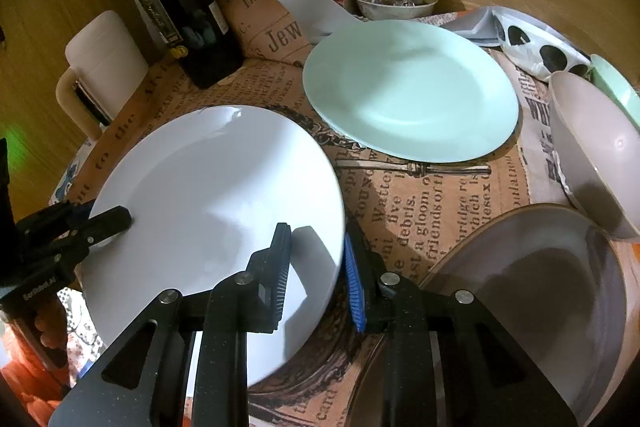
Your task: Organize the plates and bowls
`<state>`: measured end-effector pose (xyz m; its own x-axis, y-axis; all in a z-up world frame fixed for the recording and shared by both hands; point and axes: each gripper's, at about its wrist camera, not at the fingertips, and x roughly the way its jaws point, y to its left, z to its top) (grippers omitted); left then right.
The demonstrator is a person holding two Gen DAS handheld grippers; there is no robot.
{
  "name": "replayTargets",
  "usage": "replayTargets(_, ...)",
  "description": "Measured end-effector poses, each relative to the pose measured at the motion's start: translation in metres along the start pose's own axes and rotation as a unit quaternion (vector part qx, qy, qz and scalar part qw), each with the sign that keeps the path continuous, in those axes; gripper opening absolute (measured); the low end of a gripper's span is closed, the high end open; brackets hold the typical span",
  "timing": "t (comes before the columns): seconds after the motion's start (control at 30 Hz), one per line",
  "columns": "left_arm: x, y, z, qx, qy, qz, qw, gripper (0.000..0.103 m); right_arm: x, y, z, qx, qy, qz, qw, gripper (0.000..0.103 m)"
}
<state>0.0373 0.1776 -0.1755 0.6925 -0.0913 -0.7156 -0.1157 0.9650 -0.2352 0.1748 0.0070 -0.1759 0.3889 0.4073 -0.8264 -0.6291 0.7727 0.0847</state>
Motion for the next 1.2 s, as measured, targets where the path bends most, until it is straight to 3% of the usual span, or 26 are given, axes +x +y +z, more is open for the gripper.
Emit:
replayTargets(0.2, -0.003, 0.004, 0.004, -0.021, -0.007, 0.006, 0.9997, 0.031, -0.008, 0.001, -0.002, 0.004, -0.015, 0.008, 1.0, 0.023)
replayTargets(0.63, -0.017, -0.006, 0.013, -0.017, -0.043, 0.005, 0.9989, 0.031, -0.039, 0.001, 0.002, 0.009, -0.07, 0.009, 0.997, 0.024)
replayTargets(1.2, -0.027, -0.057, 0.028, 0.021, -0.072, -0.012, 0.9971, 0.031, -0.079, -0.029, -0.012, 0.04, -0.118, 0.001, 0.992, 0.024)
